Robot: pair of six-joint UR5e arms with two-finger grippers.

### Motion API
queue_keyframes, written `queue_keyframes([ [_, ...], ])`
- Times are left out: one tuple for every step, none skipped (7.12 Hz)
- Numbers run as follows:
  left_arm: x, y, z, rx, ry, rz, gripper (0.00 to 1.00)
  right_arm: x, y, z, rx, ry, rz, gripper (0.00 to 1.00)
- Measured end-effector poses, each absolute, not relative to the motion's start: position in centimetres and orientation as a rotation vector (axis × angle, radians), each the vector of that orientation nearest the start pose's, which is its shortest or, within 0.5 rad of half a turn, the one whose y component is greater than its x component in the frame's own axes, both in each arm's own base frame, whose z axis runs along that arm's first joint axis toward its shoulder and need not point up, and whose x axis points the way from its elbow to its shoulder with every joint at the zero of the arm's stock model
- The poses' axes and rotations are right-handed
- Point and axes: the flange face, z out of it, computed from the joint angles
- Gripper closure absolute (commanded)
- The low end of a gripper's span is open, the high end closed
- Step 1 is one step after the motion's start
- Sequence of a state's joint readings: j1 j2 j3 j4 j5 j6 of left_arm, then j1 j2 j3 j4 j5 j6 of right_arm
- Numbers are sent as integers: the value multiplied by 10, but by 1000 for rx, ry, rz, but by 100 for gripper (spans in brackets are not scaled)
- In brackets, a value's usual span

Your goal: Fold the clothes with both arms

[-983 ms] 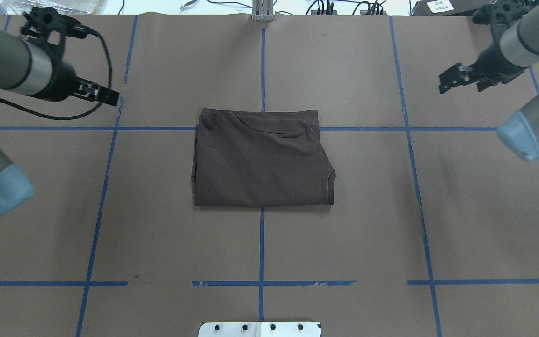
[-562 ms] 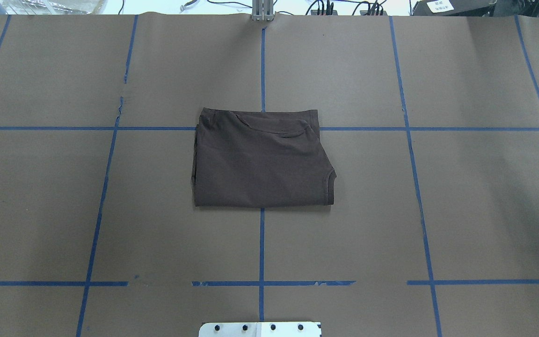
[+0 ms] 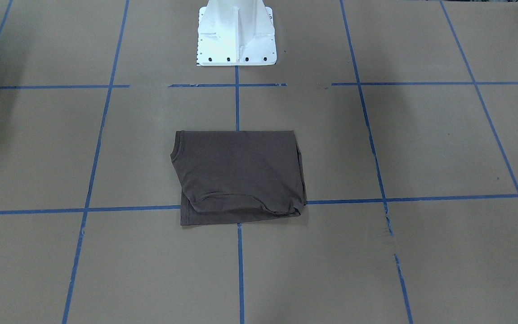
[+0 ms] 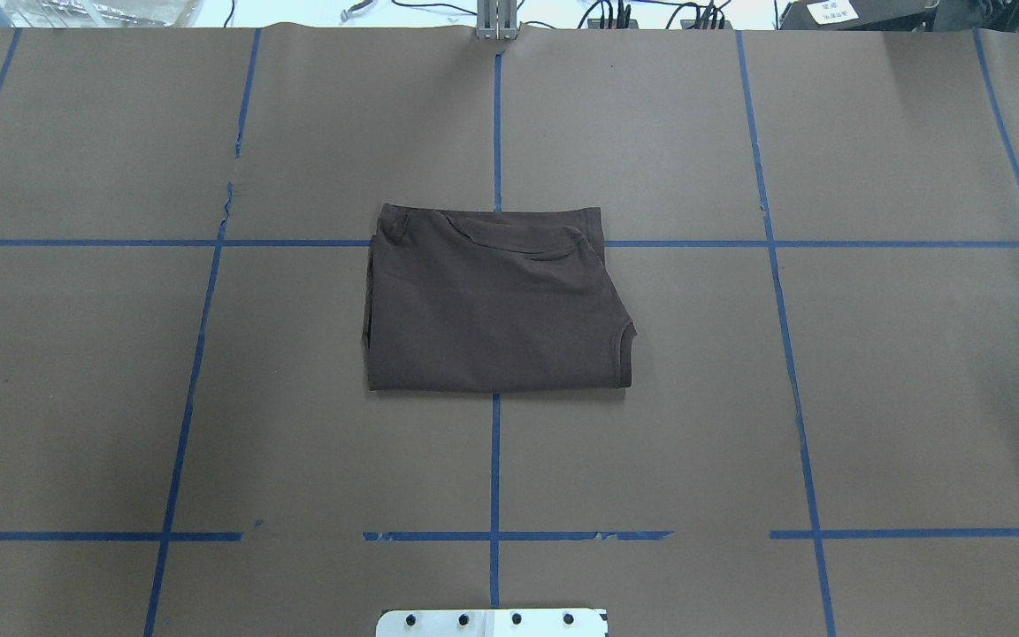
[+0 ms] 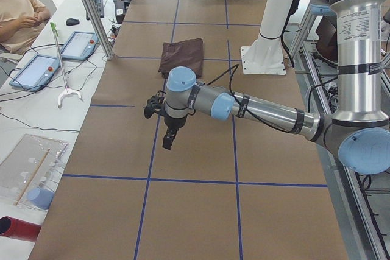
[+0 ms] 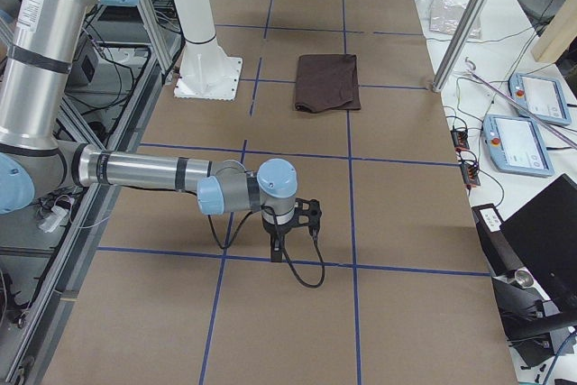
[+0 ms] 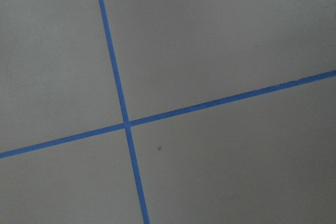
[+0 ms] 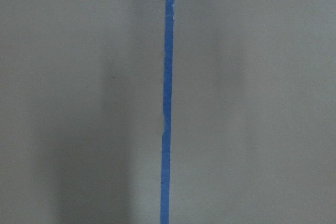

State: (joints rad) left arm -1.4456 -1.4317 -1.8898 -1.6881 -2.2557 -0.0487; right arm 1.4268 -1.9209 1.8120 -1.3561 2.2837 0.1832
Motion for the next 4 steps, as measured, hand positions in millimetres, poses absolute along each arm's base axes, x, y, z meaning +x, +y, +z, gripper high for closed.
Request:
queue_keyframes([
  [-26,-438,593,183,735,190,0,23,-352,666,-47,-712,24,0],
  [-33,-423,621,139,769,186,0,24,-361,642,-96,-702,47,0],
  [-37,-406,639,102,787,177,0,25,-372,608,-144,-691,72,0],
  [-40,-396,644,91,791,174,0,26,-378,593,-163,-689,83,0],
])
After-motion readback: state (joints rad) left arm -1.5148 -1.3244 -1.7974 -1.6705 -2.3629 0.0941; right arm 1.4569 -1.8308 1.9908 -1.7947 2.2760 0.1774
